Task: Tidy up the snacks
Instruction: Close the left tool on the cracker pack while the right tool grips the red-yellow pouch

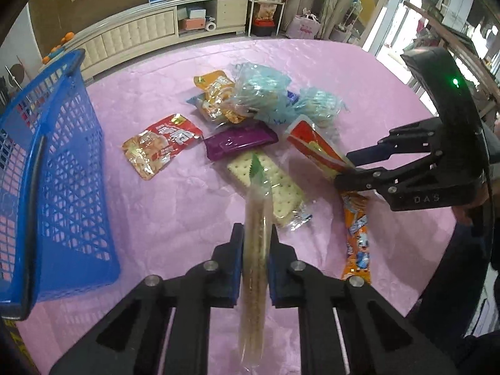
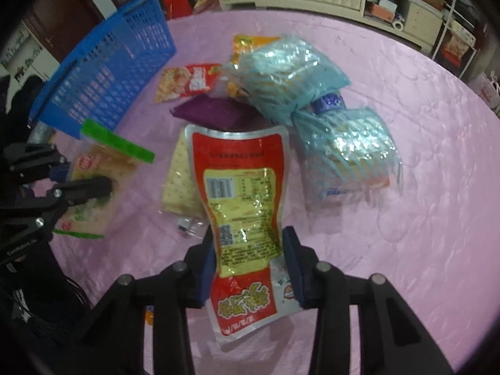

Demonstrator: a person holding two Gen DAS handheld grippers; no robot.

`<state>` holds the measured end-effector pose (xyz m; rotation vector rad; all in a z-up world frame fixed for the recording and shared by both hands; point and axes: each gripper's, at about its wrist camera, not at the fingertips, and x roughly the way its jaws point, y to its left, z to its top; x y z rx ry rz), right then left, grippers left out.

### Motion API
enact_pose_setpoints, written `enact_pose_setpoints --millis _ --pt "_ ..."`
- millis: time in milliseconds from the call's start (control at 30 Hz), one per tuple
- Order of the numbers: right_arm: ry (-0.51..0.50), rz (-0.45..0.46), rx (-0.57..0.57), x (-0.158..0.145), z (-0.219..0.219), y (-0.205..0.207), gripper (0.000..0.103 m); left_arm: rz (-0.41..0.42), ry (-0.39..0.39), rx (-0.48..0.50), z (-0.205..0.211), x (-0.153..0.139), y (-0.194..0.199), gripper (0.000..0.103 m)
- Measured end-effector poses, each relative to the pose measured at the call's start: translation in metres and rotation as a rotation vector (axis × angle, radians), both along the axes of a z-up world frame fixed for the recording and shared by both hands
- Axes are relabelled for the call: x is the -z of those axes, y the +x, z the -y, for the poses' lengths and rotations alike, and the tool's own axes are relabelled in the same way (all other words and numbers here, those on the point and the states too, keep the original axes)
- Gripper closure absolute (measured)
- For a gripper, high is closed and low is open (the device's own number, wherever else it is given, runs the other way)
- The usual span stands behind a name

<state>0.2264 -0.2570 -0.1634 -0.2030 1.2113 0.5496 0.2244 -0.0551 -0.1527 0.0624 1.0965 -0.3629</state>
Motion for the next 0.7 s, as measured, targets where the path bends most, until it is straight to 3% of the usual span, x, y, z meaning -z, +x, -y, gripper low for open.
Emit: enact_pose_setpoints --millis 367,700 --pt "0.132 0.090 0.031 -0.078 -0.004 -0.021 0.060 0.135 -0.021 -0.023 -0.008 -0.072 -0.021 0.091" --pt "0.200 0.225 -0.026 -0.150 -0.066 -0.021 0.060 0.271 -0.013 -0.099 -0.062 -0.150 -0.020 0.091"
